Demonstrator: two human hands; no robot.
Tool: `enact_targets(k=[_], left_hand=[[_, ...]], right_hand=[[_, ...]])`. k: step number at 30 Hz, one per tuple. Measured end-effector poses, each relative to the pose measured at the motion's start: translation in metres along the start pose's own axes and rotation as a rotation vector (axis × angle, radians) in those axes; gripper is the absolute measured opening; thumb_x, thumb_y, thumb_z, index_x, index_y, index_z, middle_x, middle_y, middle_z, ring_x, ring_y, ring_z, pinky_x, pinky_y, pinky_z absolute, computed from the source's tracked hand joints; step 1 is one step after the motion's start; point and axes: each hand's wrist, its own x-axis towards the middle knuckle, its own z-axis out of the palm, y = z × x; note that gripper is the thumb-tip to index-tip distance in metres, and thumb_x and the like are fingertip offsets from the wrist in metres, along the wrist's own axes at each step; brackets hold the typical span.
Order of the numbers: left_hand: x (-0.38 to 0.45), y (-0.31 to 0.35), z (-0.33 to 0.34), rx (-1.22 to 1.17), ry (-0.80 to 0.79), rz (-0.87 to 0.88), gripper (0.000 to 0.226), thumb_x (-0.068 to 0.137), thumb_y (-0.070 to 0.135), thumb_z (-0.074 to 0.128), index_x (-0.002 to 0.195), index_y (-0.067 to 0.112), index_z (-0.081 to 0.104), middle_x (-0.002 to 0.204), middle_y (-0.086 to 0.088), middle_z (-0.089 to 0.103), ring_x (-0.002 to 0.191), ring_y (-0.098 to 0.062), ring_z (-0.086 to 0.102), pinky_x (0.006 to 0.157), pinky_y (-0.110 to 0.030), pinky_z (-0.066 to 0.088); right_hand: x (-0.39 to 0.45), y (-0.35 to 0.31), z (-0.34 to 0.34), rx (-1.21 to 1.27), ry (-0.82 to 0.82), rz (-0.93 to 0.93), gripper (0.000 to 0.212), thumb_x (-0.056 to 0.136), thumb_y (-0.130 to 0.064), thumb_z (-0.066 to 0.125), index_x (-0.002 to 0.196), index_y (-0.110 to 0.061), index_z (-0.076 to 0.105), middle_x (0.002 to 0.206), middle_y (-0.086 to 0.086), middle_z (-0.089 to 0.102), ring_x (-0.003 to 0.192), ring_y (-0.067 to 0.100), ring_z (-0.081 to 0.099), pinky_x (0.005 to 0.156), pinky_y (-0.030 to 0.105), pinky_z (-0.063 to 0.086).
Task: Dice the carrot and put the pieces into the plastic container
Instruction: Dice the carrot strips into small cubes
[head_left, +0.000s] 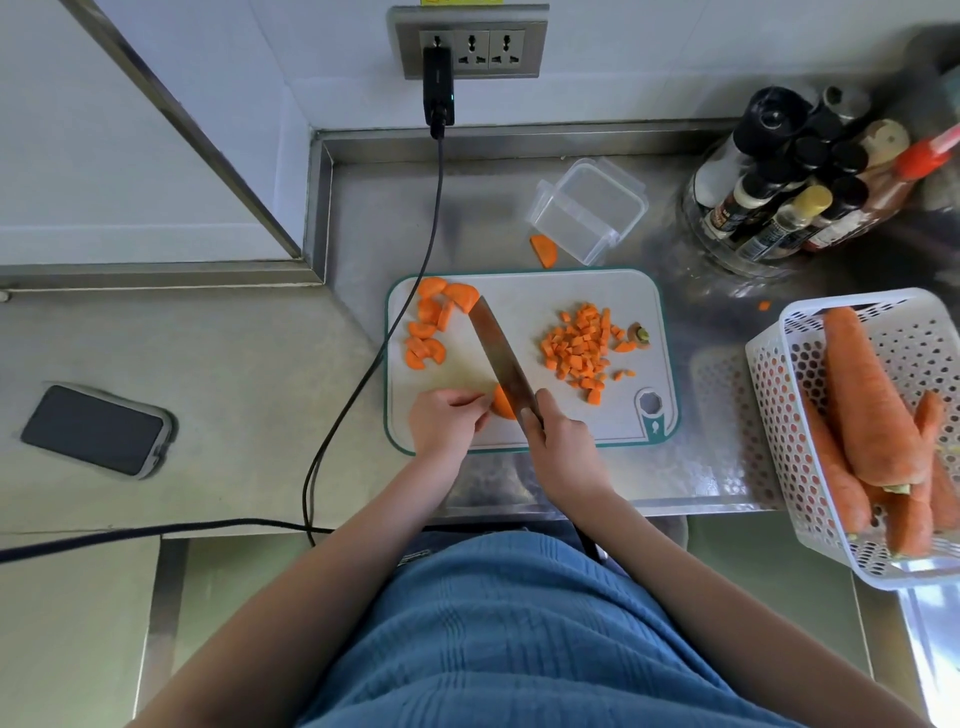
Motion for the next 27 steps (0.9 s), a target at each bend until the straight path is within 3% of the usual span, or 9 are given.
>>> enact_targets(k=[8, 13, 17, 20, 27], left_hand=[[-0.002, 0.001, 0.002, -0.126, 0.006, -0.096, 0.009, 0.076, 0.013, 0.076, 0.069, 0.016, 0.073, 0.068, -0.004, 0.072, 0.073, -0.021, 0.07, 0.077, -0.032, 0.057], [-0.003, 0.004, 0.002, -0.109, 0.014, -0.092, 0.003, 0.077, 0.012, 0.074, 0.075, 0.012, 0.074, 0.07, -0.004, 0.071, 0.071, -0.018, 0.068, 0.072, -0.025, 0.056], [-0.004, 0.006, 0.002, -0.097, 0.014, -0.097, 0.013, 0.077, 0.013, 0.074, 0.065, 0.018, 0.071, 0.066, -0.002, 0.07, 0.065, -0.012, 0.065, 0.069, -0.022, 0.054], [-0.003, 0.004, 0.002, -0.134, 0.013, -0.112, 0.003, 0.078, 0.011, 0.074, 0.076, 0.01, 0.074, 0.072, -0.005, 0.072, 0.068, -0.014, 0.068, 0.068, -0.02, 0.055], [-0.003, 0.003, 0.004, -0.145, 0.017, -0.116, 0.007, 0.08, 0.011, 0.073, 0.084, 0.006, 0.074, 0.075, -0.005, 0.072, 0.07, -0.014, 0.068, 0.06, -0.014, 0.052]], right_hand=[[0.002, -0.001, 0.004, -0.041, 0.004, 0.016, 0.016, 0.103, -0.031, 0.031, 0.103, -0.017, 0.039, 0.073, 0.013, 0.061, 0.062, 0.03, 0.06, 0.057, 0.045, 0.054], [0.003, -0.001, 0.01, -0.116, 0.003, 0.034, 0.015, 0.104, -0.029, 0.029, 0.106, -0.018, 0.038, 0.076, 0.013, 0.062, 0.065, 0.032, 0.061, 0.061, 0.047, 0.056], [0.004, -0.004, 0.015, -0.226, -0.013, 0.065, 0.013, 0.104, -0.027, 0.028, 0.11, -0.017, 0.035, 0.083, 0.015, 0.063, 0.072, 0.036, 0.061, 0.065, 0.045, 0.055], [0.007, -0.006, 0.019, -0.274, -0.043, 0.103, 0.015, 0.104, -0.026, 0.028, 0.114, -0.017, 0.035, 0.091, 0.016, 0.063, 0.079, 0.034, 0.063, 0.07, 0.047, 0.055], [0.01, -0.005, 0.018, -0.272, -0.057, 0.117, 0.018, 0.104, -0.029, 0.029, 0.115, -0.016, 0.036, 0.094, 0.015, 0.064, 0.081, 0.033, 0.064, 0.073, 0.047, 0.056]])
